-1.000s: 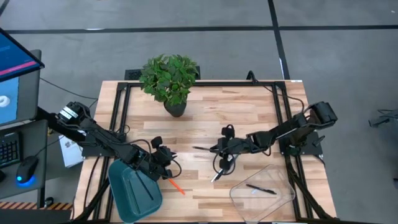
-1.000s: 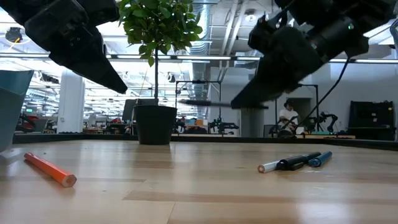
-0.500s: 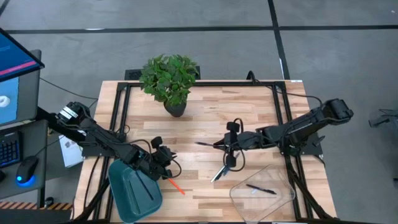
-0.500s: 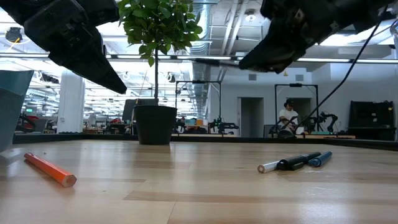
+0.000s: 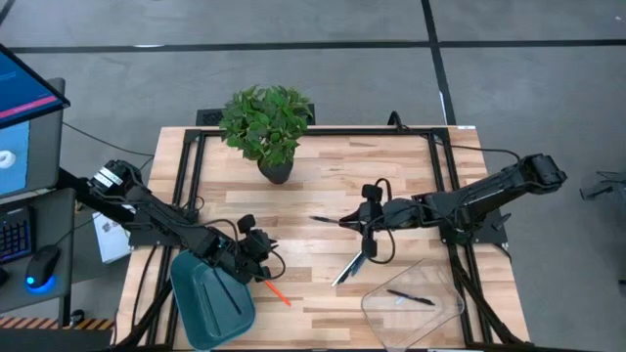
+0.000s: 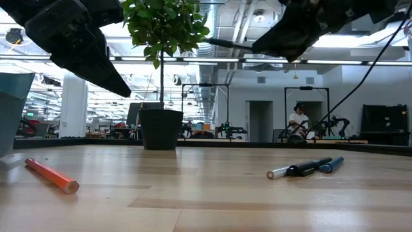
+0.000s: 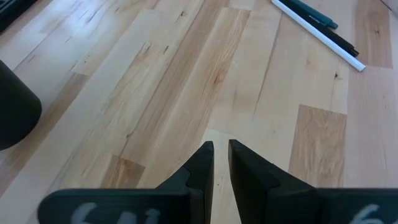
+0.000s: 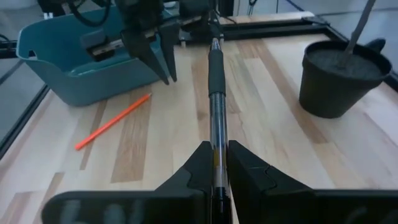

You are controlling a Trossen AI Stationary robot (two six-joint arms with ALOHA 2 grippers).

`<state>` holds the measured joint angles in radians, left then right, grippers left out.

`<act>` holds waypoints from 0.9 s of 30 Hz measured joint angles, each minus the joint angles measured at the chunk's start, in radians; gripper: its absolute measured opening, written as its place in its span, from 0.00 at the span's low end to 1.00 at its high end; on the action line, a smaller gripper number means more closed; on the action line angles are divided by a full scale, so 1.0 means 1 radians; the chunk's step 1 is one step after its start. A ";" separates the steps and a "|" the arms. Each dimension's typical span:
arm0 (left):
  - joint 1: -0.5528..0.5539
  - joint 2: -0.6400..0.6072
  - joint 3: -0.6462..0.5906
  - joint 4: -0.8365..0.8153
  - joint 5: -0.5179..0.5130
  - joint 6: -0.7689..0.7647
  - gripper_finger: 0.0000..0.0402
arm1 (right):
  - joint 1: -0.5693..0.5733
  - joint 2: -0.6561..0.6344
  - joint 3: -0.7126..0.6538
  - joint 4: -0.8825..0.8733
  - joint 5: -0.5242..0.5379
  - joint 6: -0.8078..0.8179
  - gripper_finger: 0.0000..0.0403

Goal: Sort pens & pencils
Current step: Put the left black pen into the transparent bin

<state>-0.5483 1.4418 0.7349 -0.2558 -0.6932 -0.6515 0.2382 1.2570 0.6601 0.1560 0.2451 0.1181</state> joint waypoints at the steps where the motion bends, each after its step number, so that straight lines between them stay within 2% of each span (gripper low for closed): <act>1: 0.000 0.000 0.000 0.000 0.000 0.000 0.10 | -0.001 -0.005 0.000 0.000 0.000 -0.008 0.16; 12: 0.000 0.000 0.000 0.000 0.000 0.000 0.10 | -0.012 -0.085 0.000 -0.001 -0.009 -0.041 0.16; 22: 0.000 0.000 0.000 0.000 0.001 -0.005 0.10 | 0.084 -0.169 0.001 -0.065 -0.012 -0.018 0.16; 27: 0.000 0.000 0.000 0.001 0.038 -0.012 0.10 | 0.154 -0.212 0.001 -0.112 -0.012 0.007 0.16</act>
<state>-0.5480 1.4418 0.7349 -0.2551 -0.6549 -0.6636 0.3918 1.0445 0.6609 0.0439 0.2330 0.1251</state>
